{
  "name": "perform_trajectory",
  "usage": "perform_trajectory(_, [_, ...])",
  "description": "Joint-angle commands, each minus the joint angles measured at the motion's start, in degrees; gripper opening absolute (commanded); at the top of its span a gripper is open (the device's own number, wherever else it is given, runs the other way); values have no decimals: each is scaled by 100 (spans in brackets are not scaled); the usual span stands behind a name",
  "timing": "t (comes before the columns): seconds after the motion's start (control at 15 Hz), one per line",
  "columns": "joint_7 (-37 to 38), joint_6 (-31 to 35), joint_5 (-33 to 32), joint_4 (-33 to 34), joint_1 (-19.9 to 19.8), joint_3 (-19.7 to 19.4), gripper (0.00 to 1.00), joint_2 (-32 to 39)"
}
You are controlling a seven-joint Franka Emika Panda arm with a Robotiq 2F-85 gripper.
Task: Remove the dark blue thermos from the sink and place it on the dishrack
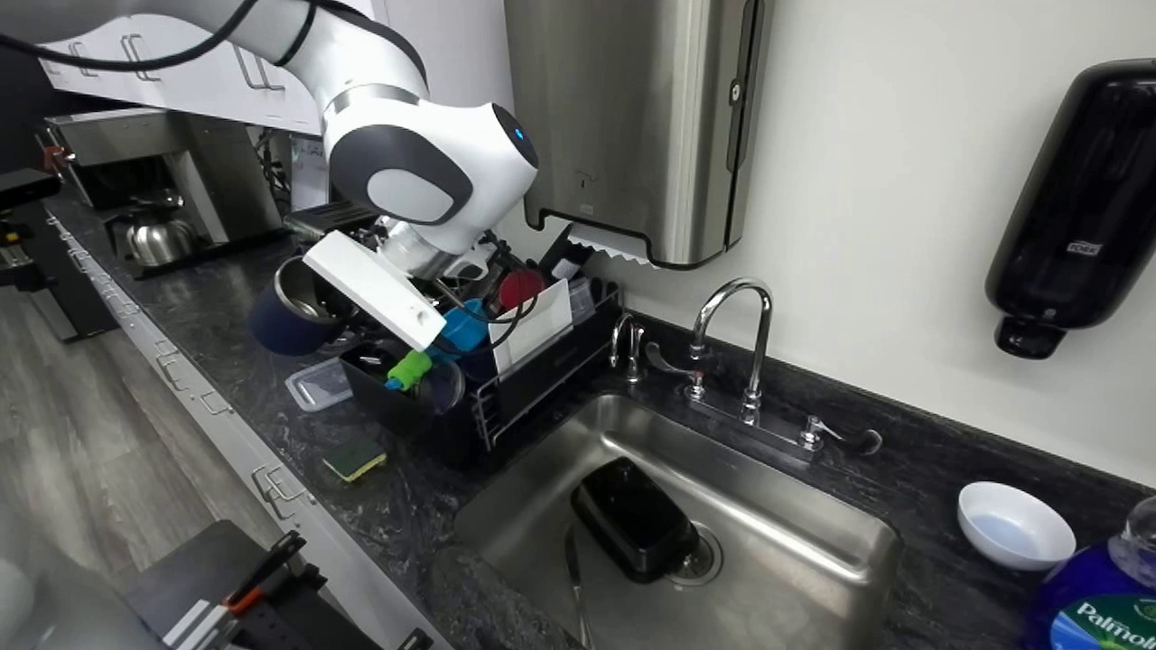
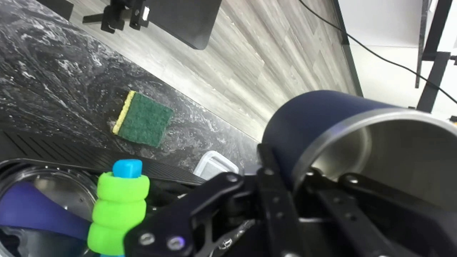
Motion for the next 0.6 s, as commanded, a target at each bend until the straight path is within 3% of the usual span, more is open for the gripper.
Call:
perform_trajectory(0.0, [124,325,600,-114,-8,-12,2,-47])
perform_trajectory(0.53, [58,838,1585,-425,5,74,2,-75])
